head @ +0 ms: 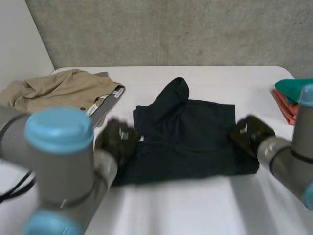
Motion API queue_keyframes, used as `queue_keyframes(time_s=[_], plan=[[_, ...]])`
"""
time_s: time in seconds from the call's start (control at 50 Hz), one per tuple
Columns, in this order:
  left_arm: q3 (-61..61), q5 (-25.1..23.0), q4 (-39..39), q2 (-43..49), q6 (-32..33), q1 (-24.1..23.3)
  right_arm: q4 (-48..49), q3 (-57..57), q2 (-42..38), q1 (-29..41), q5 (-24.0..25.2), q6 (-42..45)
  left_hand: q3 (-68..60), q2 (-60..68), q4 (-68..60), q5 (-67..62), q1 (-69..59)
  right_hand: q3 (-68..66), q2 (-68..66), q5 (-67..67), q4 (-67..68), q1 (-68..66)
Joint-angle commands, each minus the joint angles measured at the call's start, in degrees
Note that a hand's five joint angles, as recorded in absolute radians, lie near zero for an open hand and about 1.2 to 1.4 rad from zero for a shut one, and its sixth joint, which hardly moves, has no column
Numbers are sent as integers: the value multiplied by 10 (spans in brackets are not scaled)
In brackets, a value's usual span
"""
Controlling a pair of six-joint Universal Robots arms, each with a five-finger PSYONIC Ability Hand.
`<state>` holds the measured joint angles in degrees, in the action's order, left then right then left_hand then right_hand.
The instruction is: Fold the laundry.
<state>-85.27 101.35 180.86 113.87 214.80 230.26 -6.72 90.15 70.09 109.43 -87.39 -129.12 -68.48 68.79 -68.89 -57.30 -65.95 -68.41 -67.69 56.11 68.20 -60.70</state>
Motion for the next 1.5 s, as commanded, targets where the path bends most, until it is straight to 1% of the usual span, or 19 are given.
queue_keyframes(time_s=[0.02, 0.04, 0.1, 0.12, 0.14, 0.22, 0.28, 0.38, 0.58, 0.68, 0.76, 0.86, 0.9, 1.02, 1.12, 1.14, 1.22, 1.38, 1.5], plan=[[217, -2, 100, 115, 34, 26, 63, -167, -76, 3, -36, -53, -115, 112, -111, -127, -141, -116, -123, 139, 118, -193], [242, -2, 118, 125, 41, 27, 98, -213, -86, 5, -37, -60, -115, 112, -111, -127, -141, -116, -123, 139, 118, -193], [325, -2, 210, 143, 69, 41, 170, -254, -88, 6, -32, -68, -115, 112, -111, -127, -141, -116, -123, 139, 118, -193], [341, -2, 241, 143, 75, 45, 247, -271, -87, 6, -26, -71, -115, 112, -111, -127, -141, -116, -123, 139, 118, -193], [363, 1, 309, 142, 81, 54, 290, -275, -87, 6, -23, -70, -115, 112, -111, -127, -141, -116, -123, 139, 118, -193], [375, 4, 447, 124, 79, 61, 496, -282, -85, 8, 1, -78, -115, 112, -111, -127, -141, -116, -123, 139, 118, -193], [365, 5, 470, 109, 69, 59, 534, -287, -87, 22, 15, -87, -115, 112, -111, -127, -141, -116, -123, 139, 118, -193], [288, 2, 442, 88, 21, 58, 499, -304, -108, 22, 19, -111, -115, 112, -111, -127, -141, -116, -123, 139, 118, -193], [120, 2, 376, 86, 17, 49, 324, -259, -187, 24, 17, -115, -115, 112, -111, -127, -141, -116, -123, 139, 118, -193], [49, 3, 297, 92, 17, 20, 232, -221, -219, 24, 17, -103, -115, 112, -111, -127, -141, -116, -123, 139, 118, -193], [13, 5, 226, 95, 13, 15, 176, -189, -223, 23, 18, -92, -115, 112, -111, -127, -141, -116, -123, 139, 118, -193], [-28, 15, 161, 80, 11, 9, 143, -138, -194, 23, 15, -90, -115, 112, -111, -127, -141, -116, -123, 139, 118, -193], [-42, 21, 144, 65, 11, 8, 123, -108, -158, 23, 15, -90, -115, 112, -111, -127, -141, -116, -123, 139, 118, -193], [-118, 38, 51, -32, 12, -6, 42, -32, -83, 23, 17, -84, -115, 112, -111, -127, -141, -116, -123, 139, 118, -193], [-172, 36, -65, -100, 11, -29, -88, 56, -2, 22, 17, -20, -115, 112, -111, -127, -141, -116, -123, 139, 118, -193], [-187, 33, -100, -114, 10, -39, -103, 71, 11, 21, 16, -3, -115, 112, -111, -127, -141, -116, -123, 139, 118, -193], [-211, 34, -153, -123, 8, -67, -136, 126, 47, 11, 15, 54, -115, 112, -111, -127, -141, -116, -123, 139, 118, -193], [-211, 32, -179, -124, 8, -102, -148, 158, 88, 12, 1, 66, -115, 112, -111, -127, -141, -116, -123, 139, 118, -193], [-165, 29, -162, -112, 8, -83, -145, 151, 88, 12, 0, 65, -115, 112, -111, -127, -141, -116, -123, 139, 118, -193]])
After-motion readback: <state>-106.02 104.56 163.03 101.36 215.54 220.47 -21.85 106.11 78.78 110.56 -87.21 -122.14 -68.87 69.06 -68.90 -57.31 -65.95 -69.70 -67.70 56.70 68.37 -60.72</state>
